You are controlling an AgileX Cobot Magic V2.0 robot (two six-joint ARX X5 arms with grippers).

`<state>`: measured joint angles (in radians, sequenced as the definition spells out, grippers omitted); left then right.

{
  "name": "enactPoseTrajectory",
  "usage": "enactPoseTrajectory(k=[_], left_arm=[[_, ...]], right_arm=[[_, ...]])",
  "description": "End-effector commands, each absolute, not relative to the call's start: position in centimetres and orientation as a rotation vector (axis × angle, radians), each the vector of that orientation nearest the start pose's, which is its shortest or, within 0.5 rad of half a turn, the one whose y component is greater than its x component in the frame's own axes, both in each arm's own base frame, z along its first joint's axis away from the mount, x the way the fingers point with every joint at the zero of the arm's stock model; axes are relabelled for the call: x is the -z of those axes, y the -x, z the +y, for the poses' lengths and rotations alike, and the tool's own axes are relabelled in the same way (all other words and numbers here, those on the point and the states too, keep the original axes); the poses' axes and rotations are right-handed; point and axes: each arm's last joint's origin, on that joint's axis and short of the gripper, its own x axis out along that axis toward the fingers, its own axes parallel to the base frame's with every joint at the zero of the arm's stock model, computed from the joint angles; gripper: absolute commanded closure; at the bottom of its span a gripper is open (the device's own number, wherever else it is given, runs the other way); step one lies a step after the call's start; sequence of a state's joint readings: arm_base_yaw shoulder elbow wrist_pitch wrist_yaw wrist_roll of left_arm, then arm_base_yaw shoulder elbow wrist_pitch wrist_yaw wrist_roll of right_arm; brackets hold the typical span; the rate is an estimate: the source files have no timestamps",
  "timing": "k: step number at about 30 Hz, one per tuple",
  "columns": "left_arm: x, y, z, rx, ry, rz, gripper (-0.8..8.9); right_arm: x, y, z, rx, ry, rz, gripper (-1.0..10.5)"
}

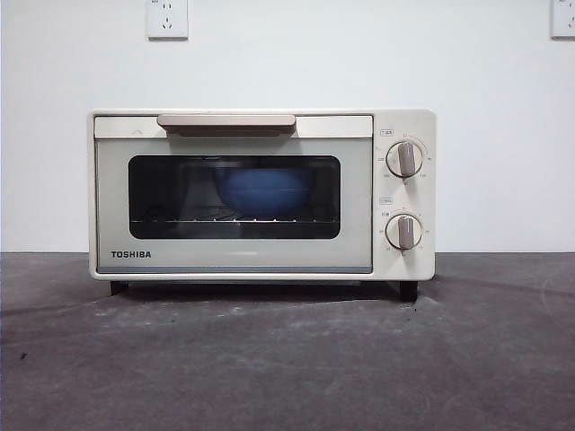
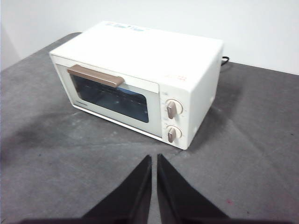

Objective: Place pumpkin in the steamer

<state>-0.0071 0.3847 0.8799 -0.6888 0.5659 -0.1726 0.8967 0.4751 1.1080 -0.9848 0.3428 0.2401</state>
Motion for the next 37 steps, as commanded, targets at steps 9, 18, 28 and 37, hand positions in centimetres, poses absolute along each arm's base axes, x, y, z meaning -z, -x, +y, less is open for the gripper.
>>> enactPoseTrajectory(k=[9, 18, 28, 37], left_arm=[[-35.9, -3.9, -1.6, 0.557, 0.184, 0.165, 8.03], [-32.6, -6.0, -1.4, 0.538, 0.02, -0.037, 8.02], [-19.7, -9.6, 0.2, 0.104, 0.1, 0.14, 8.02], [-15.5, -9.7, 0.6, -0.037, 0.148, 0.12, 8.02]], right_arm=[[-38.9, -3.0, 2.2, -0.516, -0.039, 0.336, 9.3], [-38.9, -3.0, 2.2, -0.516, -0.039, 0.336, 9.3], [-38.9, -3.0, 2.2, -0.516, -0.039, 0.336, 9.3], [-38.9, -3.0, 2.2, -0.516, -0.039, 0.336, 9.3]])
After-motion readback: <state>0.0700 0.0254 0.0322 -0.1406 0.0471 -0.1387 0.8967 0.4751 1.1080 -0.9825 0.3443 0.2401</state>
